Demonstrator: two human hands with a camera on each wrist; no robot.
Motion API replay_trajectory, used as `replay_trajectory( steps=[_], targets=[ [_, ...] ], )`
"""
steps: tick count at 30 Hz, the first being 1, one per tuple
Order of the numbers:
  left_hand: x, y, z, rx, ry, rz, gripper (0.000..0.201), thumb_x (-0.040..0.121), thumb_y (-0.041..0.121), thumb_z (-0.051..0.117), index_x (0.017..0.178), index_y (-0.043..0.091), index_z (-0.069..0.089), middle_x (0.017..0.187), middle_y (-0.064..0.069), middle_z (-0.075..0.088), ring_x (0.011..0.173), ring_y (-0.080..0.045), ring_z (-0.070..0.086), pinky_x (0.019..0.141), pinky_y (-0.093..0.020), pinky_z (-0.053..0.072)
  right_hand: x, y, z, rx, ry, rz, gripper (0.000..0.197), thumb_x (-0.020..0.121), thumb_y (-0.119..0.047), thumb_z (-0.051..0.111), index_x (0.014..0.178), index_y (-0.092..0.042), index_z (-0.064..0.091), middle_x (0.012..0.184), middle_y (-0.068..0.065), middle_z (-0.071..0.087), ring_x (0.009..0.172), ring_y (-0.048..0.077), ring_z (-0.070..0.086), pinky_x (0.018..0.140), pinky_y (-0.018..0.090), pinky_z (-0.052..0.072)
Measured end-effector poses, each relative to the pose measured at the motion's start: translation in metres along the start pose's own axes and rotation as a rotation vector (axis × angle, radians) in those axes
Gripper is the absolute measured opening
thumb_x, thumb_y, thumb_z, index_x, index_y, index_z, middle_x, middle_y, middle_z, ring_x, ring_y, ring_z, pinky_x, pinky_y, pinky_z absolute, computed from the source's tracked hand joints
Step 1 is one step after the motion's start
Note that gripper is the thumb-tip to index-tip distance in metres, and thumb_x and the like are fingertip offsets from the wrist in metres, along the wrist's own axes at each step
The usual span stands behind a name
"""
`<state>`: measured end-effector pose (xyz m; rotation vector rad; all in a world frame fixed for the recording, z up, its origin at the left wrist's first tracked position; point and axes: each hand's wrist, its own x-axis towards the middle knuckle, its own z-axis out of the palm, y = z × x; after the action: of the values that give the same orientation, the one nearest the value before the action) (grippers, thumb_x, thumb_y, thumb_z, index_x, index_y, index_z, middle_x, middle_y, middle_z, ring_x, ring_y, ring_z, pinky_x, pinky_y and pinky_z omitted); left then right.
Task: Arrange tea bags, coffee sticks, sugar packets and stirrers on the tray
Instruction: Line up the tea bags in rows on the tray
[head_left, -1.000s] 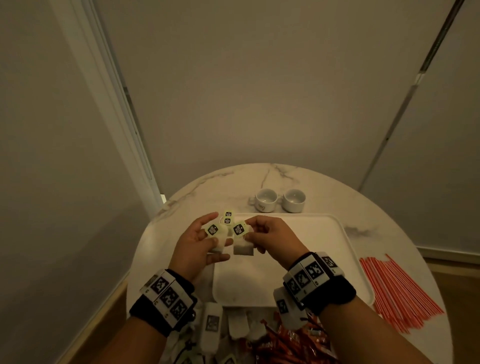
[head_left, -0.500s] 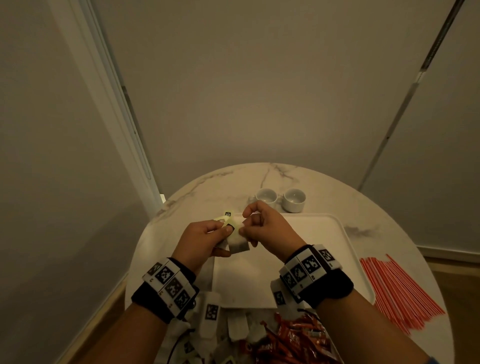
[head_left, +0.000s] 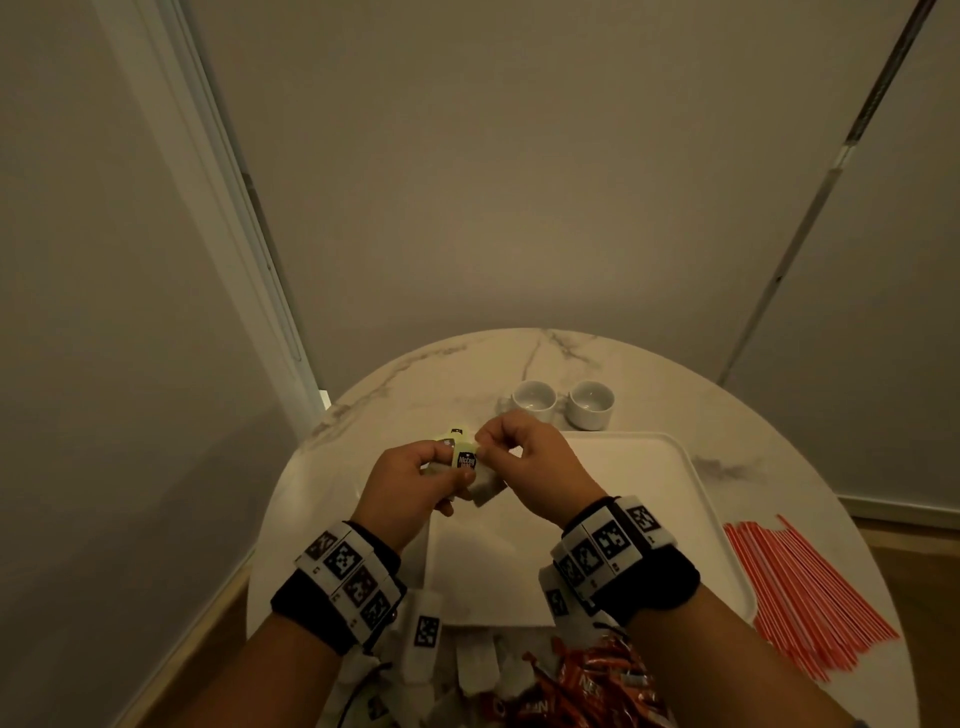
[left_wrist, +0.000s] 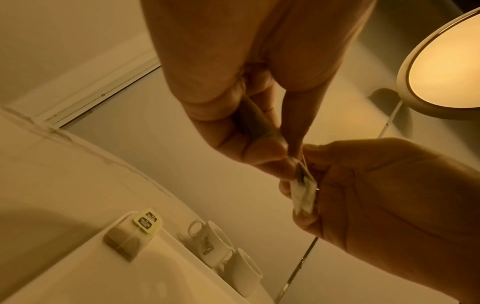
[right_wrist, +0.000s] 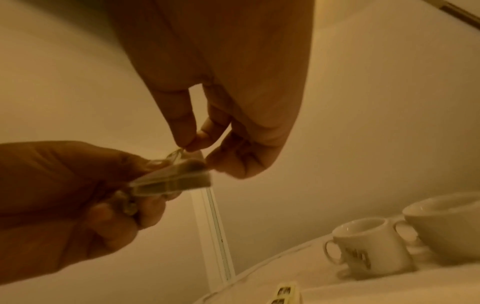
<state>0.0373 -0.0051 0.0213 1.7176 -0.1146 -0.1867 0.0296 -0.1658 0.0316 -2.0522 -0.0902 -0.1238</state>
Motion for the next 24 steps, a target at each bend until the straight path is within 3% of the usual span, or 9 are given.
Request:
replay_trajectory(
  steps=[5, 9, 13, 20, 22, 24],
  targets=[
    [0.006, 0.002, -0.009, 0.092, -0.062, -0.005, 0.008, 0.079, -0.005, 0.067, 0.087, -0.002, 0.067, 0.067, -0.015, 0.07, 0.05, -0.015, 0.055, 0.053, -0.026, 0.046, 0.009, -0.008, -0.011, -0.226, -0.131, -0.045, 0.008, 0.093, -0.016, 0.057, 0.095, -0.012, 0.063, 0.099, 0.002, 0.063, 0.092, 0.018, 0.058, 0.084, 0.034, 0.051],
    [0.011, 0.002, -0.012, 0.105, -0.069, -0.007, 0.005, 0.081, -0.002, 0.068, 0.085, 0.0, 0.07, 0.067, -0.012, 0.07, 0.054, -0.012, 0.056, 0.053, -0.022, 0.046, 0.012, -0.018, -0.016, -0.189, -0.208, 0.029, 0.009, 0.096, -0.018, 0.054, 0.096, -0.012, 0.06, 0.094, 0.008, 0.066, 0.076, 0.028, 0.067, 0.07, 0.042, 0.059],
    [0.014, 0.003, -0.013, 0.099, -0.088, -0.026, 0.007, 0.084, 0.001, 0.066, 0.083, 0.006, 0.07, 0.065, -0.008, 0.07, 0.055, -0.009, 0.059, 0.053, -0.019, 0.047, 0.012, -0.024, -0.019, -0.235, -0.282, 0.062, 0.009, 0.098, -0.018, 0.048, 0.093, -0.016, 0.055, 0.087, 0.0, 0.061, 0.067, 0.021, 0.065, 0.06, 0.033, 0.059],
    [0.016, 0.004, -0.015, 0.154, -0.125, -0.04, 0.013, 0.088, 0.007, 0.064, 0.078, 0.008, 0.071, 0.066, -0.009, 0.07, 0.055, -0.009, 0.059, 0.053, -0.017, 0.047, 0.015, -0.023, -0.019, -0.443, -0.37, -0.019, 0.013, 0.099, -0.022, 0.043, 0.087, -0.023, 0.047, 0.098, 0.006, 0.063, 0.075, 0.027, 0.067, 0.064, 0.043, 0.059],
    [0.017, 0.003, -0.014, 0.184, -0.121, -0.036, 0.012, 0.088, 0.009, 0.064, 0.079, 0.006, 0.072, 0.068, -0.012, 0.07, 0.055, -0.01, 0.058, 0.052, -0.017, 0.047, 0.016, -0.02, -0.018, -0.49, -0.354, -0.075, 0.01, 0.099, -0.02, 0.045, 0.089, -0.02, 0.049, 0.095, 0.004, 0.063, 0.075, 0.02, 0.062, 0.067, 0.035, 0.056],
    [0.019, 0.002, -0.015, 0.235, -0.125, -0.026, 0.011, 0.088, 0.01, 0.065, 0.08, 0.006, 0.072, 0.068, -0.012, 0.07, 0.057, -0.011, 0.059, 0.052, -0.017, 0.048, 0.018, -0.014, -0.016, -0.522, -0.336, -0.132, 0.008, 0.098, -0.018, 0.047, 0.091, -0.018, 0.05, 0.091, 0.0, 0.059, 0.072, 0.014, 0.052, 0.064, 0.025, 0.043]
  ],
)
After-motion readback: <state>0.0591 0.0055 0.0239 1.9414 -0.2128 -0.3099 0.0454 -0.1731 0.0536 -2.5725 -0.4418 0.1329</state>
